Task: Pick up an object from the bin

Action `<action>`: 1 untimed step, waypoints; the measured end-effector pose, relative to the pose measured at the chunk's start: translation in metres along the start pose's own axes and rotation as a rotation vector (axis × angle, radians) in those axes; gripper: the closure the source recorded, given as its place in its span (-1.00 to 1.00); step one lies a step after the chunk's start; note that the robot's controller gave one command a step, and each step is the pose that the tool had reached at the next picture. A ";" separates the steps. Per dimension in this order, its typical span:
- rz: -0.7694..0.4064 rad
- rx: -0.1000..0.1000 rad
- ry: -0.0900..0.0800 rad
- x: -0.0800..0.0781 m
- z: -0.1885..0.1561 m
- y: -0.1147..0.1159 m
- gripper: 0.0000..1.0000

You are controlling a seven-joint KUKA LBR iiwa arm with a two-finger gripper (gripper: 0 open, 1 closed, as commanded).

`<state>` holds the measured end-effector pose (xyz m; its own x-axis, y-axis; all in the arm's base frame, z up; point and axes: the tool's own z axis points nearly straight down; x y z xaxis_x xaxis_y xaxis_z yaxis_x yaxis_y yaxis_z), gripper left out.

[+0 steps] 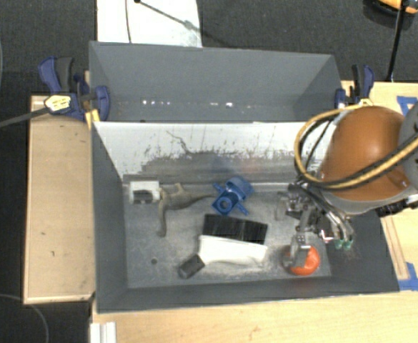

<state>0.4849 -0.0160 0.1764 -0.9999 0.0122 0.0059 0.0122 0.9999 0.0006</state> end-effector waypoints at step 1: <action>-0.001 0.000 -0.008 -0.002 -0.004 0.000 -1.00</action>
Offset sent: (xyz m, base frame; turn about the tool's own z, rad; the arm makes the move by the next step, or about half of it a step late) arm 0.0399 0.0579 -0.1064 0.1205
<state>0.4868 -0.0161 0.1803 -0.9999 0.0114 -0.0026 0.0114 0.9999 0.0001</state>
